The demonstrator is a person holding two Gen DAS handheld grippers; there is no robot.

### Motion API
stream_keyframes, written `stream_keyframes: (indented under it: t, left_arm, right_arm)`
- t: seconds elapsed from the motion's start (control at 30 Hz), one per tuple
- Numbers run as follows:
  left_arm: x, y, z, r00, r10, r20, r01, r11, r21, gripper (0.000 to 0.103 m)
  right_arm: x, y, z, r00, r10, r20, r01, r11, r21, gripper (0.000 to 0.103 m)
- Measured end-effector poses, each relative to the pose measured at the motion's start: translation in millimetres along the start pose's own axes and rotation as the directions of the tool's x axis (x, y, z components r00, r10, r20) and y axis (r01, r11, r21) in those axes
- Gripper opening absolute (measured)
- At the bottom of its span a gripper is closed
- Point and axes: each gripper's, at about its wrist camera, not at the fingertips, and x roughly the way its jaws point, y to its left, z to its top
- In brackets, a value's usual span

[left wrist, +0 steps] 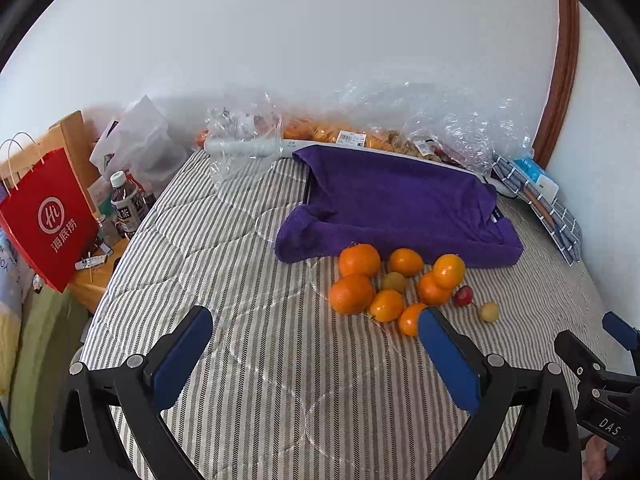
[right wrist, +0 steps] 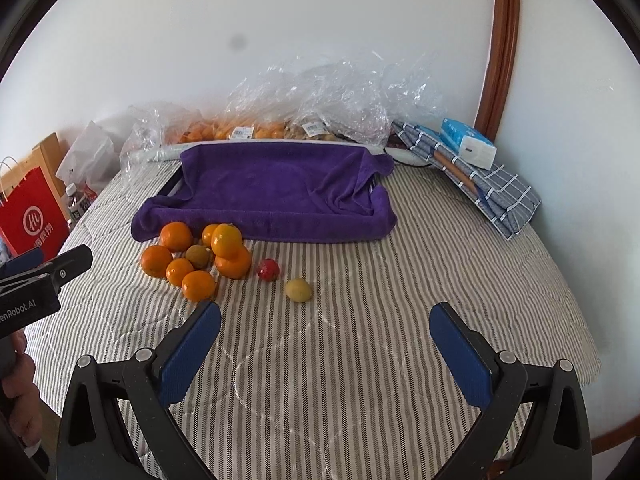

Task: Organize fruits
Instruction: 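Close the right gripper on the small yellow fruit while the left gripper approaches the orange pile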

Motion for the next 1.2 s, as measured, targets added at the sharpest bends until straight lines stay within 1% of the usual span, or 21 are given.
stream_keyframes:
  t: [0.17, 0.27, 0.37, 0.43, 0.5, 0.53, 0.57, 0.6, 0.63, 0.67, 0.7, 0.77, 0.8, 0.83, 0.87, 0.9, 1.0, 1.07, 1.13, 1.2]
  left_arm:
    - [26, 5, 2, 0.999, 0.030, -0.039, -0.030, 1.000, 0.007, 0.103]
    - [41, 8, 1, 0.998, 0.041, -0.056, -0.040, 0.999, 0.017, 0.103]
    - [58, 13, -3, 0.995, 0.052, -0.082, -0.050, 0.998, 0.022, 0.101]
    - [67, 15, -6, 0.993, 0.053, -0.106, -0.051, 0.999, 0.018, 0.099]
    - [76, 19, -7, 0.992, 0.056, -0.114, -0.056, 0.998, 0.009, 0.097]
    - [79, 20, -8, 0.992, 0.052, -0.118, -0.051, 0.999, 0.012, 0.097]
    - [81, 21, -8, 0.991, 0.049, -0.124, -0.048, 0.999, 0.015, 0.097]
    - [84, 23, -8, 0.991, 0.045, -0.129, -0.043, 0.999, 0.016, 0.097]
    - [86, 24, -9, 0.991, 0.038, -0.130, -0.036, 0.999, 0.016, 0.097]
    - [88, 25, -9, 0.991, 0.030, -0.132, -0.028, 0.999, 0.016, 0.097]
    - [90, 25, -9, 0.990, 0.023, -0.136, -0.021, 1.000, 0.019, 0.097]
    - [93, 27, -11, 0.990, 0.011, -0.142, -0.008, 1.000, 0.023, 0.097]
    - [95, 26, -11, 0.989, 0.006, -0.145, -0.003, 1.000, 0.023, 0.097]
    - [96, 27, -12, 0.989, -0.001, -0.148, 0.004, 1.000, 0.024, 0.097]
    - [96, 27, -12, 0.989, -0.007, -0.149, 0.010, 1.000, 0.025, 0.097]
    - [97, 26, -12, 0.989, -0.015, -0.150, 0.019, 0.999, 0.027, 0.097]
    - [96, 24, -11, 0.989, -0.055, -0.140, 0.060, 0.998, 0.028, 0.095]
    - [94, 21, -11, 0.988, -0.094, -0.125, 0.098, 0.995, 0.028, 0.095]
    - [93, 17, -10, 0.986, -0.117, -0.115, 0.121, 0.992, 0.028, 0.095]
    - [92, 11, -8, 0.985, -0.140, -0.105, 0.144, 0.989, 0.035, 0.095]
  right_arm:
    - [33, 3, -3, 0.999, 0.018, -0.049, -0.017, 1.000, 0.014, 0.102]
    - [51, 1, -4, 0.997, 0.046, -0.064, -0.044, 0.998, 0.033, 0.099]
    - [71, -3, -5, 0.994, 0.073, -0.087, -0.069, 0.996, 0.054, 0.093]
    - [85, -6, -7, 0.990, 0.092, -0.105, -0.085, 0.994, 0.068, 0.085]
    - [97, -10, -9, 0.988, 0.099, -0.118, -0.090, 0.993, 0.080, 0.081]
    - [103, -11, -10, 0.985, 0.115, -0.127, -0.104, 0.991, 0.090, 0.076]
    - [108, -12, -11, 0.982, 0.134, -0.135, -0.122, 0.988, 0.095, 0.073]
    - [114, -13, -11, 0.976, 0.159, -0.146, -0.145, 0.984, 0.102, 0.068]
    - [117, -12, -10, 0.975, 0.168, -0.147, -0.153, 0.983, 0.106, 0.066]
    - [118, -12, -10, 0.977, 0.165, -0.134, -0.152, 0.983, 0.103, 0.065]
    - [119, -10, -9, 0.980, 0.164, -0.114, -0.154, 0.984, 0.092, 0.062]
    - [124, -6, -7, 0.977, 0.179, -0.117, -0.171, 0.982, 0.075, 0.057]
    - [125, -4, -6, 0.979, 0.169, -0.114, -0.162, 0.985, 0.065, 0.054]
    - [126, -1, -6, 0.981, 0.158, -0.108, -0.153, 0.987, 0.049, 0.047]
    - [126, 2, -5, 0.981, 0.163, -0.109, -0.161, 0.986, 0.035, 0.044]
    - [126, 4, -5, 0.981, 0.160, -0.105, -0.159, 0.987, 0.021, 0.037]
    - [125, 10, -6, 0.984, 0.149, -0.098, -0.151, 0.988, -0.014, 0.026]
    - [124, 8, -6, 0.982, 0.162, -0.096, -0.164, 0.986, -0.009, 0.026]
    - [122, 5, -7, 0.981, 0.171, -0.093, -0.171, 0.985, 0.006, 0.026]
    - [120, 2, -9, 0.983, 0.161, -0.091, -0.161, 0.987, 0.010, 0.026]
